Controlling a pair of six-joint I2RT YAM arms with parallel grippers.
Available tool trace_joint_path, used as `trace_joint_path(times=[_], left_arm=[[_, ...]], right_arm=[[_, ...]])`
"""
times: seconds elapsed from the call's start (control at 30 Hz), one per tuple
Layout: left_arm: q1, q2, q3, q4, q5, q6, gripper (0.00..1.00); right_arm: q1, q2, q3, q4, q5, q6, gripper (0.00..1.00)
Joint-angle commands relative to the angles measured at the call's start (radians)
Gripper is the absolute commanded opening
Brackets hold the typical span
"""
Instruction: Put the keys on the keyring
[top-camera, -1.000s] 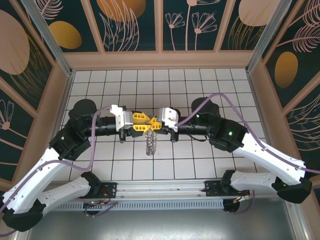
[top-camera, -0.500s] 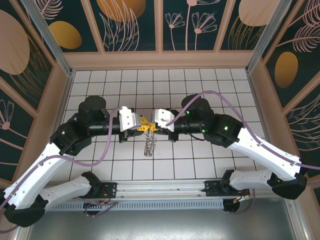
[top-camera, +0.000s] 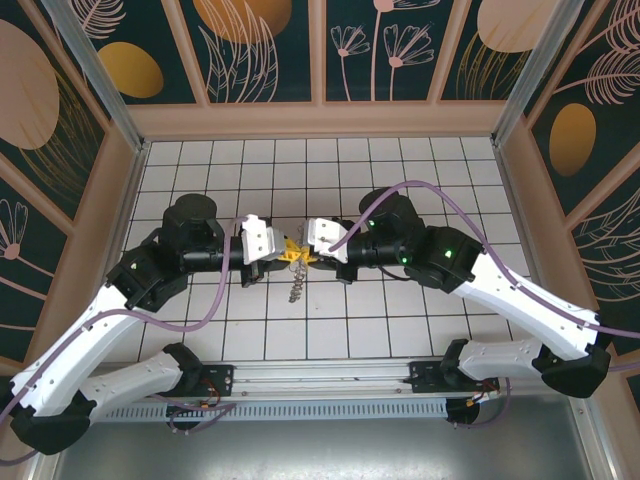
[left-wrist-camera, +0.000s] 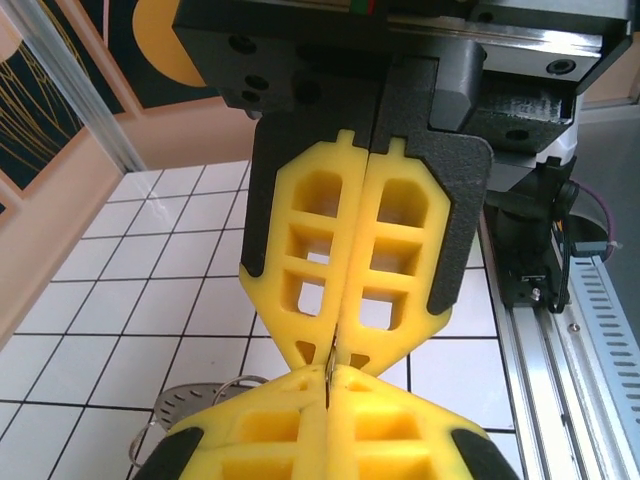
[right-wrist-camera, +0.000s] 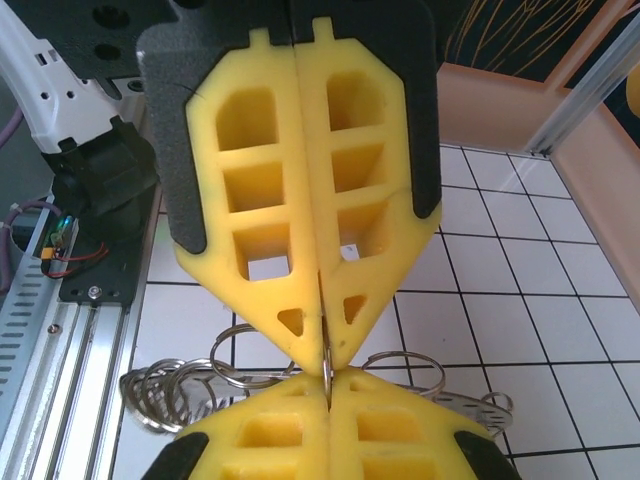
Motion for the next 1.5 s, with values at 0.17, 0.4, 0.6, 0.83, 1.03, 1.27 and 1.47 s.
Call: trace_joint_path(times=[0.17,0.4,0.6,0.83,1.03,1.27,1.47], left_arm=[[-0.006,-0.123,-0.16,0.435,0.155,-0.245,0.0],[-0.006,-0.188,-0.263,0.68,0.191,-0.385,0.0],[-0.006,-0.177,-0.273,0.706,0.217,-0.411,0.0],[-0.006,-0.178,-0.3,0.735,0.204,-0.419,0.0],[-0.006,-0.171,-0.311,0.759,0.205,-0.428,0.0],[-0.005,-0.17,-0.316,0.792,0.225,-0.441,0.0],[-0.005,-0.162,-0.316,0.794,0.235,-0.443,0.0]], right_arm=[[-0.009,-0.087,-0.072,0.175,-0.049,0.071,0.14],[-0.033,-0.15,-0.162,0.27,-0.114,0.134,0.17],[-0.044,-0.151,-0.169,0.292,-0.158,0.139,0.15],[-0.045,-0.154,-0.174,0.312,-0.208,0.139,0.18],[-0.045,-0.161,-0.181,0.314,-0.208,0.14,0.0],[-0.048,-0.134,-0.158,0.266,-0.188,0.153,0.0],[-0.05,-0.064,-0.091,0.21,-0.185,0.166,0.0]])
